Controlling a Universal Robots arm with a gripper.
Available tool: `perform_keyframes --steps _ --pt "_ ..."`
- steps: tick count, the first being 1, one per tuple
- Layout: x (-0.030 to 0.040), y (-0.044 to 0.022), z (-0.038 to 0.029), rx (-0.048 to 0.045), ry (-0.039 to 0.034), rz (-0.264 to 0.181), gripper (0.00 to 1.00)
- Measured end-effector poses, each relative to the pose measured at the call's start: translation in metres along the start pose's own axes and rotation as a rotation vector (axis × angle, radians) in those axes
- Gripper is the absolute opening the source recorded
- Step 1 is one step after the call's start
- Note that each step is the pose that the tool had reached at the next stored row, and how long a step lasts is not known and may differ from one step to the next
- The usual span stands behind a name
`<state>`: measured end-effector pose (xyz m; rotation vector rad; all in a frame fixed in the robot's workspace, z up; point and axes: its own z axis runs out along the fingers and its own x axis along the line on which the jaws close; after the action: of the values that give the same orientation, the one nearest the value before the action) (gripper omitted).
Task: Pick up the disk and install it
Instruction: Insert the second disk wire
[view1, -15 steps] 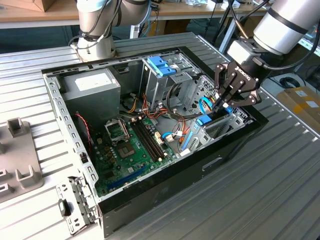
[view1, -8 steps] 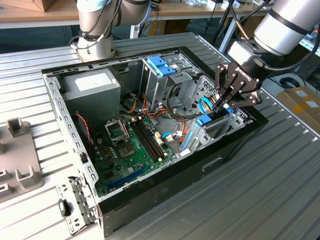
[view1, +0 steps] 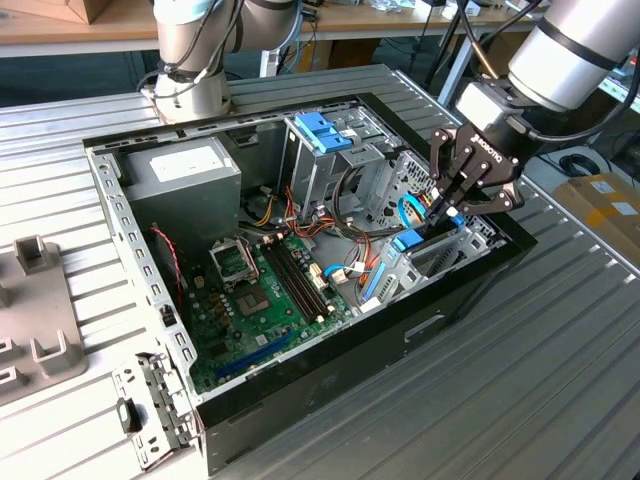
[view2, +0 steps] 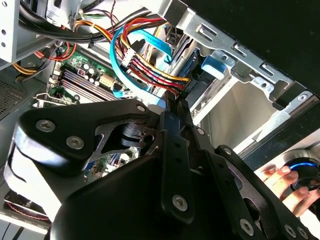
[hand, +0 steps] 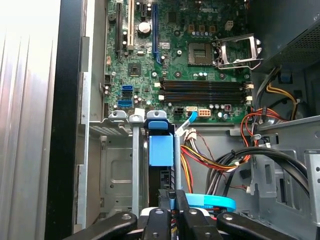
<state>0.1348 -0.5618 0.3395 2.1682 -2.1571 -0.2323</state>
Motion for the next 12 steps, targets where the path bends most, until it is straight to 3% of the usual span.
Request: perform_keyframes --steps 6,12 --pt "-0.0008 0.0023 -0.0141 0.0 -0.0047 -0.001 0.16" --pt "-0.0008 0.0025 -0.0155 0.0 -0.0055 -0.001 0.16"
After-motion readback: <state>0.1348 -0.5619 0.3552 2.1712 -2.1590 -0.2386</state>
